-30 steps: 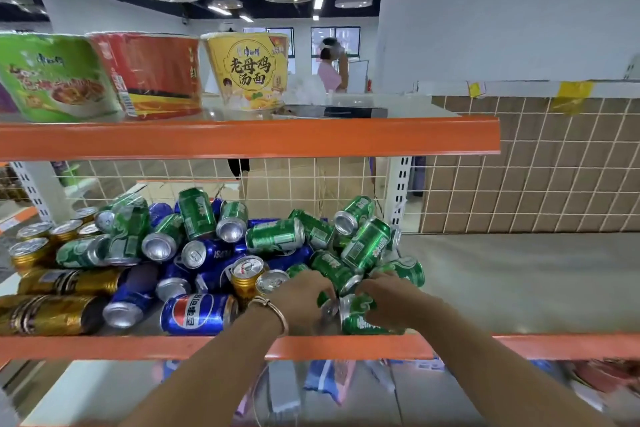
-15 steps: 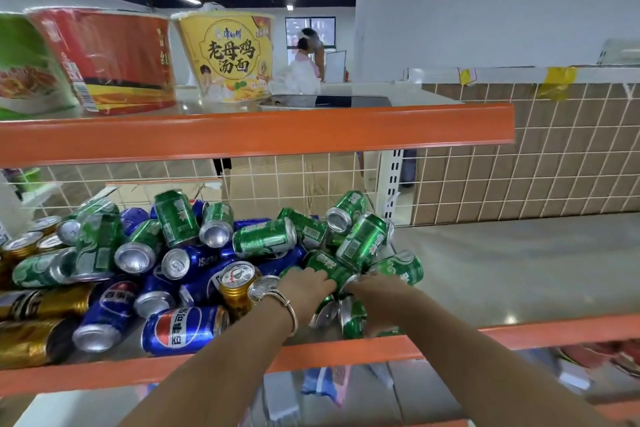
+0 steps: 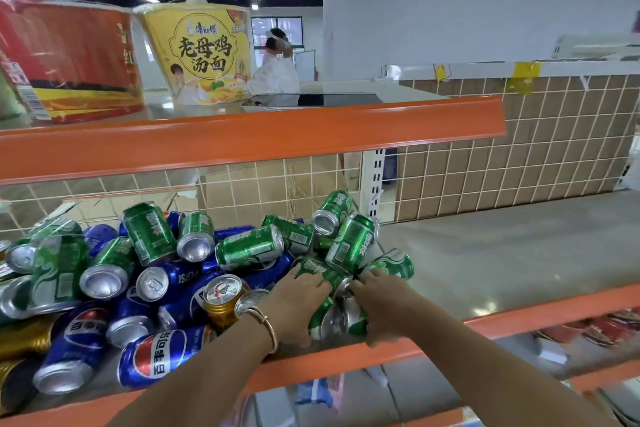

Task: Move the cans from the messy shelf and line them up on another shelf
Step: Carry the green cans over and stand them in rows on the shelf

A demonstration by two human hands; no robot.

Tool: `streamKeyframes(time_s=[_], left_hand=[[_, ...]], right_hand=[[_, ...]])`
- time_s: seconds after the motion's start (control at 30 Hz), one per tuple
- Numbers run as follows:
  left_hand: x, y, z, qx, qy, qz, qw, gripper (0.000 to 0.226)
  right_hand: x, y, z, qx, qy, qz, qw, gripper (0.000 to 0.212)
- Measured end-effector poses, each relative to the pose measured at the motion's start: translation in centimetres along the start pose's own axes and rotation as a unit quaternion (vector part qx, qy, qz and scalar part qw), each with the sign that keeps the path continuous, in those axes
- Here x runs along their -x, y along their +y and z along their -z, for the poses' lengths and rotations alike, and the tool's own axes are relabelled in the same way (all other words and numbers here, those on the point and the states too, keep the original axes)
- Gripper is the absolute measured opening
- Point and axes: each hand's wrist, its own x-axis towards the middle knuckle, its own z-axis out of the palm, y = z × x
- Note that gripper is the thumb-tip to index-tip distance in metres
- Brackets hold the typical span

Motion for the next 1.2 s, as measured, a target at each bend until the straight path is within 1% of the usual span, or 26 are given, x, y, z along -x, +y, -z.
streamKeyframes(time_s=[0.07,0.13,0.17,0.23,0.3,0.33,0.4,0.43,0.5,0.57,0.63,0.7,0.77,0.83,0.9,1.0,1.1,1.2], left_hand=[[0.4,-0.3,0.6,0.135,0.051,0.028,0.989,0.06],[0.6,-0.5,1.5,0.289,0.084,0.067,0.951,0.053],[0.6,-0.4,2.0,0.363,0.089,0.076,0.925,0.054],[0.0,0.5,2.8,0.485,0.104,0.076,0.865,0.063],[-0.9,2.0,3.7,0.564,0.127,0.077,0.812,0.076],[-1.5,2.9,4.1,0.597,0.138,0.078,0.787,0.078],[-2.9,4.6,5.1,0.659,0.142,0.071,0.735,0.07],[-3.7,5.5,5.6,0.677,0.135,0.062,0.721,0.068],[-5.0,7.4,6.6,0.69,0.12,0.047,0.712,0.07],[-6.5,9.5,7.3,0.7,0.11,0.032,0.705,0.068],[-8.0,11.6,7.8,0.715,0.098,0.028,0.692,0.064],[-10.1,14.2,8.2,0.716,0.094,0.035,0.69,0.058],[-12.3,17.1,8.6,0.717,0.091,0.04,0.69,0.052],[-14.5,20.0,9.1,0.724,0.079,0.038,0.684,0.049],[-16.6,22.7,9.8,0.723,0.069,0.034,0.686,0.048],[-19.7,26.1,10.8,0.72,0.077,0.03,0.689,0.048],[-22.0,29.1,11.9,0.732,0.088,0.036,0.675,0.051],[-23.9,31.4,12.8,0.741,0.093,0.042,0.664,0.054]], right_hand=[[0.7,1.1,0.2,-0.051,0.044,-0.026,0.997,0.078],[1.6,2.7,0.3,-0.152,0.092,-0.067,0.982,0.068],[2.1,3.5,0.3,-0.218,0.111,-0.093,0.965,0.064],[3.3,4.8,0.3,-0.337,0.144,-0.132,0.921,0.06],[4.5,5.8,0.3,-0.424,0.173,-0.158,0.875,0.057],[5.1,6.3,0.4,-0.457,0.188,-0.17,0.853,0.056],[6.4,7.5,0.4,-0.515,0.214,-0.182,0.81,0.056],[7.1,8.3,0.3,-0.541,0.223,-0.186,0.789,0.055],[8.6,10.2,-0.3,-0.58,0.242,-0.199,0.752,0.053],[10.3,12.3,-1.1,-0.603,0.253,-0.221,0.723,0.053],[11.9,14.3,-2.0,-0.613,0.264,-0.236,0.707,0.056],[13.8,16.6,-2.8,-0.616,0.267,-0.241,0.701,0.056],[15.9,19.0,-3.4,-0.614,0.262,-0.245,0.703,0.056],[17.7,21.6,-3.9,-0.601,0.255,-0.248,0.716,0.058],[19.2,24.2,-4.4,-0.594,0.25,-0.246,0.724,0.059],[20.9,28.1,-5.6,-0.589,0.258,-0.254,0.723,0.059],[22.2,31.8,-6.7,-0.567,0.264,-0.257,0.737,0.055],[23.4,34.9,-7.4,-0.561,0.253,-0.256,0.745,0.055]])
